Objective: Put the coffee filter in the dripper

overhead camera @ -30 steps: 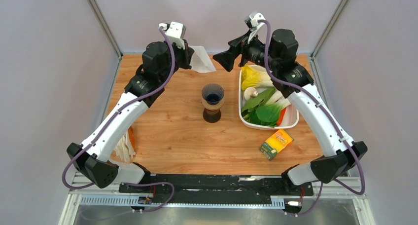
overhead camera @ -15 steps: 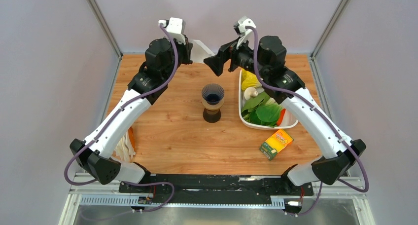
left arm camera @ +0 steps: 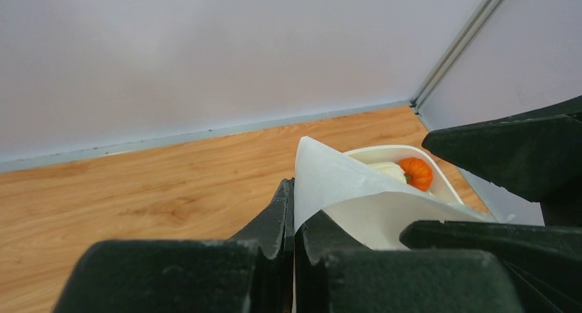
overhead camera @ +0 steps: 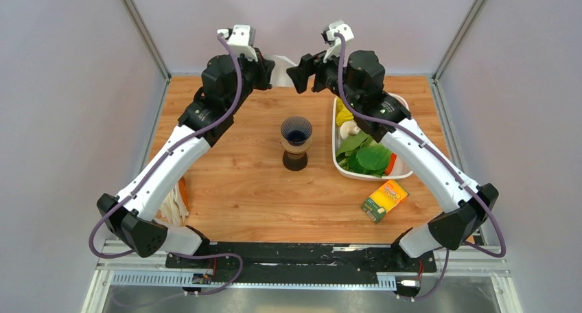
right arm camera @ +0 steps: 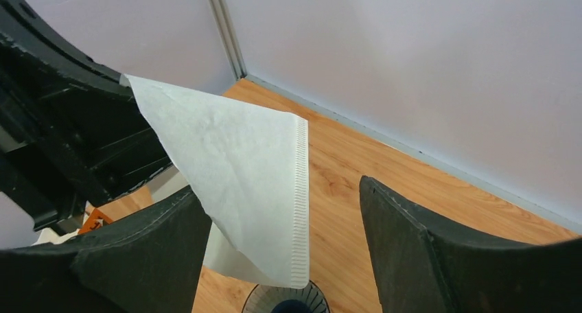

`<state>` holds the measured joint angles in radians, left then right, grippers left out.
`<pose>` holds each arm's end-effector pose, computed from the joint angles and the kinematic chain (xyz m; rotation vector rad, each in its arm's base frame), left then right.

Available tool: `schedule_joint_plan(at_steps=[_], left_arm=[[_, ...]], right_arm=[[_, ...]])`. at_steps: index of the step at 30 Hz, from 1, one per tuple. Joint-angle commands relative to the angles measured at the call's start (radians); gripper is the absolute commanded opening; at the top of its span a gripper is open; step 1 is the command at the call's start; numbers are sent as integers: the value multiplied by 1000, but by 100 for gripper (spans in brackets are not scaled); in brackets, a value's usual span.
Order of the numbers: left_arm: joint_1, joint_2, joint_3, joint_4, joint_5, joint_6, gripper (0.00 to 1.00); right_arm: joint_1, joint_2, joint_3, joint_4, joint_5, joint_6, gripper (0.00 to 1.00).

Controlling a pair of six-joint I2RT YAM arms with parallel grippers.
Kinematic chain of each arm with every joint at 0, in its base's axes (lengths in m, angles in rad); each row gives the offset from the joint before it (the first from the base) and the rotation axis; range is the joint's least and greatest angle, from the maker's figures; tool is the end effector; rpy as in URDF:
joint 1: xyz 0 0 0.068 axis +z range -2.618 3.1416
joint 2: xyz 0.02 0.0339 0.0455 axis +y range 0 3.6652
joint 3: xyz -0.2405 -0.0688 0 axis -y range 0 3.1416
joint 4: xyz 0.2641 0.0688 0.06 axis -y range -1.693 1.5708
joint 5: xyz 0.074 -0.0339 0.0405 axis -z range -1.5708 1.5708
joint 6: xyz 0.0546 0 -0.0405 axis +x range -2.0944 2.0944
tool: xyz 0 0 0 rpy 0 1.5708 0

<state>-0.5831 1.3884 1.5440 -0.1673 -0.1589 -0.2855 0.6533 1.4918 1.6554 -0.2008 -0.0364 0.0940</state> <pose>0.3018 -0.1887 0.4487 0.1130 1.6056 -0.5514 0.3008 0.2327 0.4507 -0.4808 1.5699 0.6051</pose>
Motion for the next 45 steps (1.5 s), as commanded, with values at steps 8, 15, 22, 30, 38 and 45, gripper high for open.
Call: schedule_joint_plan(at_steps=[8, 15, 22, 30, 38, 45], left_arm=[[-6, -68, -79, 135, 58, -108, 0], [-6, -98, -162, 261, 125, -131, 0], [-7, -107, -203, 319, 124, -128, 0], [-8, -86, -190, 308, 141, -105, 7], [-22, -69, -163, 239, 152, -55, 30], [-42, -39, -136, 211, 150, -38, 37]], right_arm=[[-9, 8, -24, 65, 61, 73, 70], [-14, 18, -19, 66, 53, 107, 57], [-18, 15, -27, 55, 16, 157, 35], [-21, 30, -9, 53, -1, 159, 18], [-20, 45, 6, 54, 5, 145, 0], [-20, 62, 27, 55, 28, 145, 0]])
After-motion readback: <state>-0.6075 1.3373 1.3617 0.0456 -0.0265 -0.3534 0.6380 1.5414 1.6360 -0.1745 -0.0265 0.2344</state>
